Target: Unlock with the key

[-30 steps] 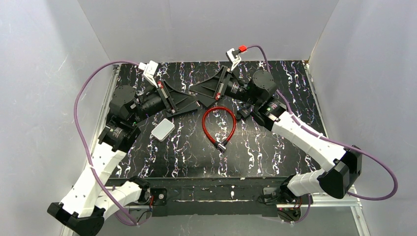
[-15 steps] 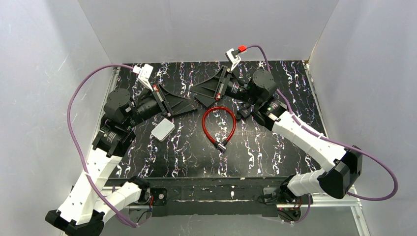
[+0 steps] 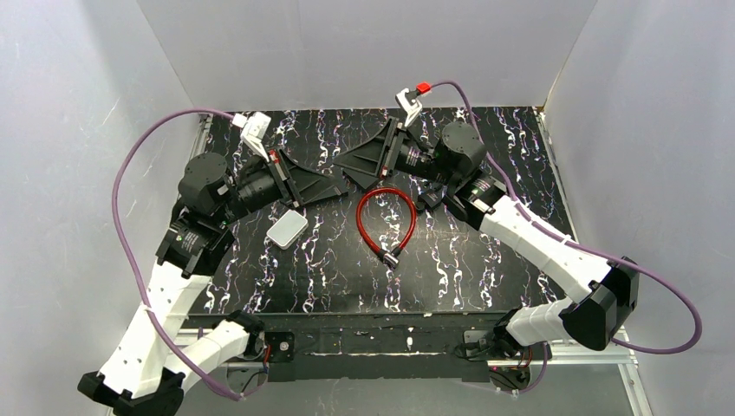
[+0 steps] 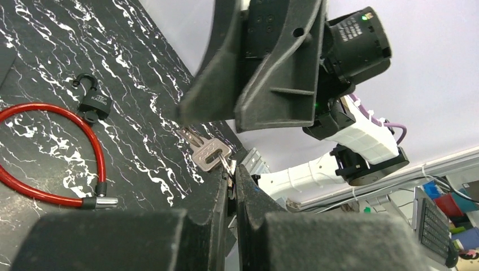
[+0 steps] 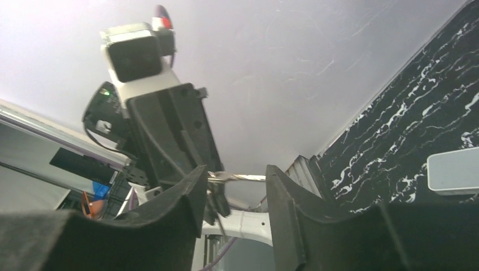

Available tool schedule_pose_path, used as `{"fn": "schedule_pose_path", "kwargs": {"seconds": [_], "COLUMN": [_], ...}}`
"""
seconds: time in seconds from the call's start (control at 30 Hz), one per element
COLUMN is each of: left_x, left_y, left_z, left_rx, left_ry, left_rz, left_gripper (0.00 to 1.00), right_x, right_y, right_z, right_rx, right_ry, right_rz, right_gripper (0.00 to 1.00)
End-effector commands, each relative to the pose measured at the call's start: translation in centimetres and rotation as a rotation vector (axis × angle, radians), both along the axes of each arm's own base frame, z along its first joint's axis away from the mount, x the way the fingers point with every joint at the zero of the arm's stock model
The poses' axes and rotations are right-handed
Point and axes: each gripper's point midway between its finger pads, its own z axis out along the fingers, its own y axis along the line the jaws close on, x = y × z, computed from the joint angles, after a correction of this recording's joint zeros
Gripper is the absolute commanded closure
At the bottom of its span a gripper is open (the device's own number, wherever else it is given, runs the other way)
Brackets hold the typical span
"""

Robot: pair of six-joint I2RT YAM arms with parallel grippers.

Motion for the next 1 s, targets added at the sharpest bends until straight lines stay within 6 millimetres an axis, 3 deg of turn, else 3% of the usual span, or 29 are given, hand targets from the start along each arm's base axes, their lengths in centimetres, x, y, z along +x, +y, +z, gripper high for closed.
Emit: {"fn": "schedule_pose_path", "kwargs": {"seconds": [0.0, 0.2, 0.4, 0.57, 0.77, 0.97], "left_x": [-1.5, 0.1, 1.3, 2.5, 3.0, 2.9], "left_y": [0.6, 1.6, 2.8, 3.5, 3.0, 2.7], "left_z": [2.2, 2.4, 3.7, 4.8, 5.6, 5.9], "left_rx": [0.05, 0.048, -0.101, -0.214, -0.291, -0.313], "left_ry": [-0.114, -0.029, -0.012, 0.01, -0.016, -0.037], "left_rz": [-0.04, 0.088, 0.22, 0.301, 0.281, 0.261], "left_gripper": [1.0, 1.0, 1.0, 1.0, 1.0, 1.0], "right_x": [-0.8, -1.3, -2.5, -2.8, -3.5, -3.7], "right_y": [-0.9, -2.2, -2.9, -2.2, -0.8, 0.4], "right_z": [2.5, 2.9, 4.1, 4.3, 4.4, 4.2], "right_rx": [-0.003, 0.012, 0.102, 0.128, 0.138, 0.137], "right_ry": [-0.104, -0.191, -0.238, -0.243, -0.216, -0.189], "right_rz": [-0.006, 0.022, 0.072, 0.14, 0.241, 0.274], "right_gripper": [0.43, 0.42, 0.44, 0.43, 0.44, 0.52]}}
